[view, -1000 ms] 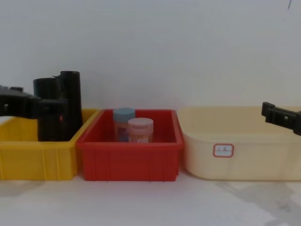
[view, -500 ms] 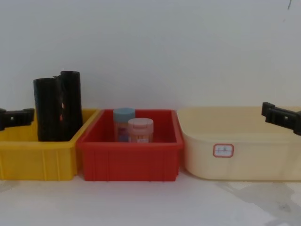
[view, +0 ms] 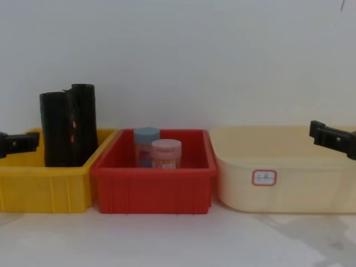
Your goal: Pick up the garbage bag with the one hand and transfer it to the other hand.
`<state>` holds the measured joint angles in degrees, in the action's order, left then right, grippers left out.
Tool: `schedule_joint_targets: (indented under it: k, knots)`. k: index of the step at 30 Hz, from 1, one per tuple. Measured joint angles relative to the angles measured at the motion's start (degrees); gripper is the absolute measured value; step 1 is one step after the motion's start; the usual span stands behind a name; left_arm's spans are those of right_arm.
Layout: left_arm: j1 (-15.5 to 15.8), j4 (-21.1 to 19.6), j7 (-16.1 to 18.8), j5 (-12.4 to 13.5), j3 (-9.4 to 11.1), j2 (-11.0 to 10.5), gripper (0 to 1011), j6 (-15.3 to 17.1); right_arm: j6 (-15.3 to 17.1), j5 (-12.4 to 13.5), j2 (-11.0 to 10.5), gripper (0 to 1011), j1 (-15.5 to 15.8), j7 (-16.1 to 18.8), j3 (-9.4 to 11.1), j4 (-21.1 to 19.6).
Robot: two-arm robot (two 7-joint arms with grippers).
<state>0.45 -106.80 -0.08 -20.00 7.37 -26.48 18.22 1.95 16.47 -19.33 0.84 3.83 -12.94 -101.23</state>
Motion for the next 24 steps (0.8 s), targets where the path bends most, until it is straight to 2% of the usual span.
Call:
schedule_joint_targets:
  k: [14,24]
  knots:
    - [8.85,7.02,-1.32,2.89,4.44,2.13,1001,3.03,0.00,0.00,0.00,1001,0.00,0.00,0.00,0.00]
    - [12.58,9.92,-1.79,4.40,5.65,2.76,1001,4.10,0.00,0.00,0.00,1001,0.00,0.00,0.00,0.00]
